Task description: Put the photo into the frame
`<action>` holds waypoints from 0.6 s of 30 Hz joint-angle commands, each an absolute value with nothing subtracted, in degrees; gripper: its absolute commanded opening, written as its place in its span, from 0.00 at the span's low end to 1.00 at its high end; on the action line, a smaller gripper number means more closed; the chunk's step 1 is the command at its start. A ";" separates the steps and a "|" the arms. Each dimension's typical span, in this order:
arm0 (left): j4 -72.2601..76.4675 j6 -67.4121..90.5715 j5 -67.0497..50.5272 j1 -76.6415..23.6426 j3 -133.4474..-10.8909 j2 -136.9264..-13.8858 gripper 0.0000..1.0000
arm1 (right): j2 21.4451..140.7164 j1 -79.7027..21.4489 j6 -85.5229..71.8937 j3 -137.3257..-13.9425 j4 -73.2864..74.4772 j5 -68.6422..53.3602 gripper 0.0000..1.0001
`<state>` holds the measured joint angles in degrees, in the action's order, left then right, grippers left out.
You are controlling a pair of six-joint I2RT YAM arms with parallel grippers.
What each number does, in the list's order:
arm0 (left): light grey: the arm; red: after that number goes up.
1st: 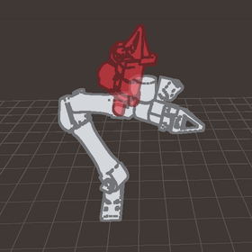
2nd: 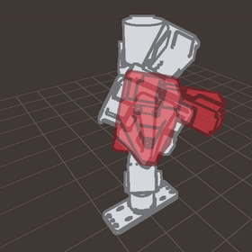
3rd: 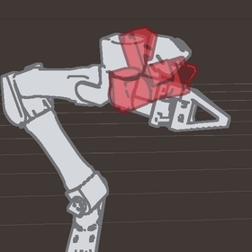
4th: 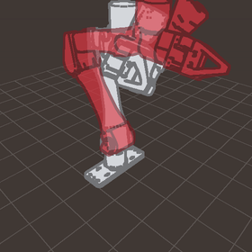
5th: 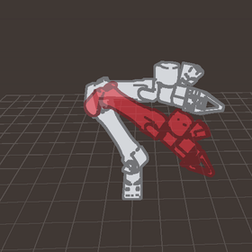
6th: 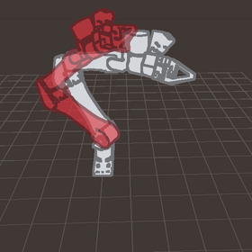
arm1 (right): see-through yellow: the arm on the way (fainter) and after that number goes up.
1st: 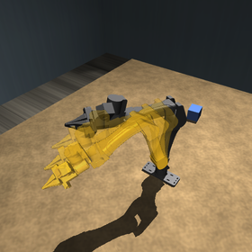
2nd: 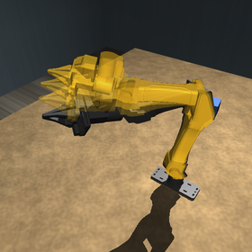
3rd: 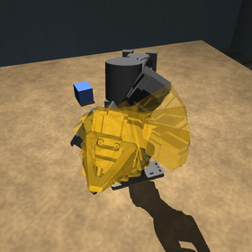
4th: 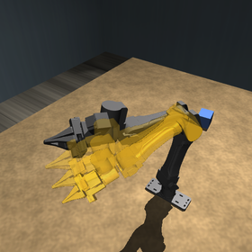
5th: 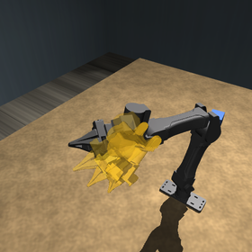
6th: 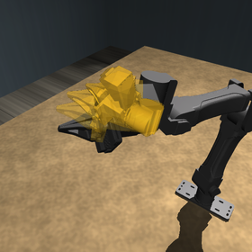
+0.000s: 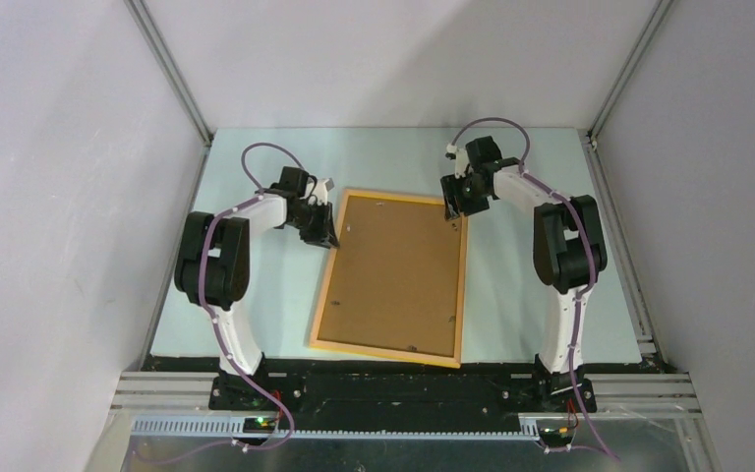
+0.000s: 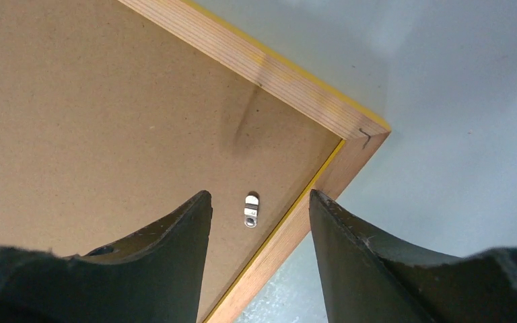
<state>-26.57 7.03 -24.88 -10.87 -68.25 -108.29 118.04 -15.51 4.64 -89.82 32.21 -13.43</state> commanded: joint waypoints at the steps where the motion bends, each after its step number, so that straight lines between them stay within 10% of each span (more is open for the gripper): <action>1: -29.33 6.36 -29.35 -11.91 -68.55 -109.04 0.00 | 117.07 -15.39 3.69 -89.66 31.72 -10.22 0.60; 18: -29.27 6.77 -28.65 -11.88 -68.37 -108.88 0.00 | 112.87 -14.46 2.11 -82.01 29.38 -8.12 0.60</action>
